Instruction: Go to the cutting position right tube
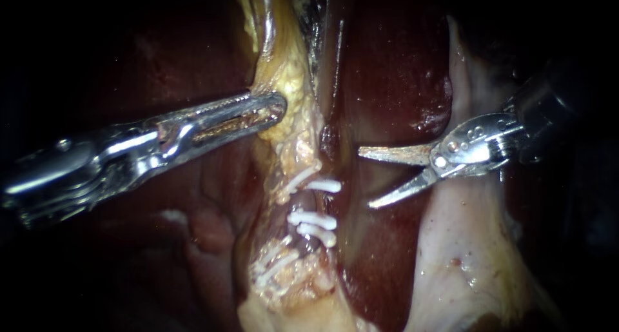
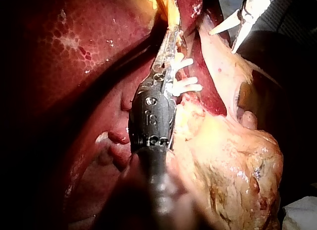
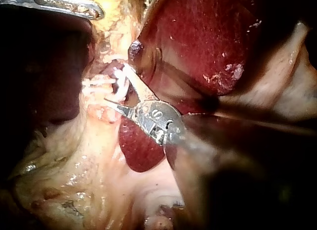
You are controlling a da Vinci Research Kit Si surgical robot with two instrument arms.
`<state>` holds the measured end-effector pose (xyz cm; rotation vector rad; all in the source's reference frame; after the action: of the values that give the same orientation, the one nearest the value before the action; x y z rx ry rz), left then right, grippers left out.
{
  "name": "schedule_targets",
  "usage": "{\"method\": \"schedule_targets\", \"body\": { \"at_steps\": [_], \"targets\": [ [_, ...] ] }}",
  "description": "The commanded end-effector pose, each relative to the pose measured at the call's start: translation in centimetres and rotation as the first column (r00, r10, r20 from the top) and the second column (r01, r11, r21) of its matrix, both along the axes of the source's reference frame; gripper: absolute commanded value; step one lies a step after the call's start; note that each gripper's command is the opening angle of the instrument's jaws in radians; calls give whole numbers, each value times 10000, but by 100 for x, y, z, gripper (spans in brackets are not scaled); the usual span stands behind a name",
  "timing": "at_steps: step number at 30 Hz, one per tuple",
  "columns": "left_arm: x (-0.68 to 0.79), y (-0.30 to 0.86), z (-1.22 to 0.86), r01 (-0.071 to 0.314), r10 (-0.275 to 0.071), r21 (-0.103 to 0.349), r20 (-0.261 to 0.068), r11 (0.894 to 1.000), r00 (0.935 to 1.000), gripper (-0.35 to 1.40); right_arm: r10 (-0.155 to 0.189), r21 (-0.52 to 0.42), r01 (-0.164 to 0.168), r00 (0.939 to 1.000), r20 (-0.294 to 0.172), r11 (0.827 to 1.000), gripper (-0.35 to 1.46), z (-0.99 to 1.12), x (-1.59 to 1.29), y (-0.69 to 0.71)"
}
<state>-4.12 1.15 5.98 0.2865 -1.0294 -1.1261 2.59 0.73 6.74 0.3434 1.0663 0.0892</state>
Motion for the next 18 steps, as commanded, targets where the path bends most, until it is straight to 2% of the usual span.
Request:
{"method": "schedule_targets", "body": {
  "at_steps": [1, 6, 8, 11, 13, 15, 18],
  "targets": [
    [0, 0, 0, -6, 6, 1, -1, 10000, 10000, -35, 1, 1, -1, 10000, -2, 10000, 144, 0, 0, 0],
    [6, 3, -5, -42, 42, 37, 29, 10000, 10000, -35, -113, 189, 115, 9999, -101, 9998, 144, 2, 2, -4],
    [14, 9, -14, -72, 72, 92, 56, 9999, 10000, -35, -90, 668, 101, 9998, -167, 9977, 144, 8, 6, -12],
    [29, 18, -30, 81, -82, 90, 45, 9999, 10000, -35, -264, 1620, 244, 9996, 100, 9865, 144, 21, 15, -31],
    [39, 24, -42, 214, -214, 49, 125, 9998, 9997, -35, -349, 2351, 293, 9992, 198, 9715, 144, 32, 22, -45],
    [51, 29, -56, 355, -355, 20, 163, 9994, 9992, -35, -335, 3183, 219, 9990, 312, 9477, 144, 42, 29, -56],
    [64, 31, -72, 537, -537, 20, 277, 9986, 9982, -35, -481, 3870, 218, 9971, 584, 9218, 142, 58, 41, -70]
  ]
}}
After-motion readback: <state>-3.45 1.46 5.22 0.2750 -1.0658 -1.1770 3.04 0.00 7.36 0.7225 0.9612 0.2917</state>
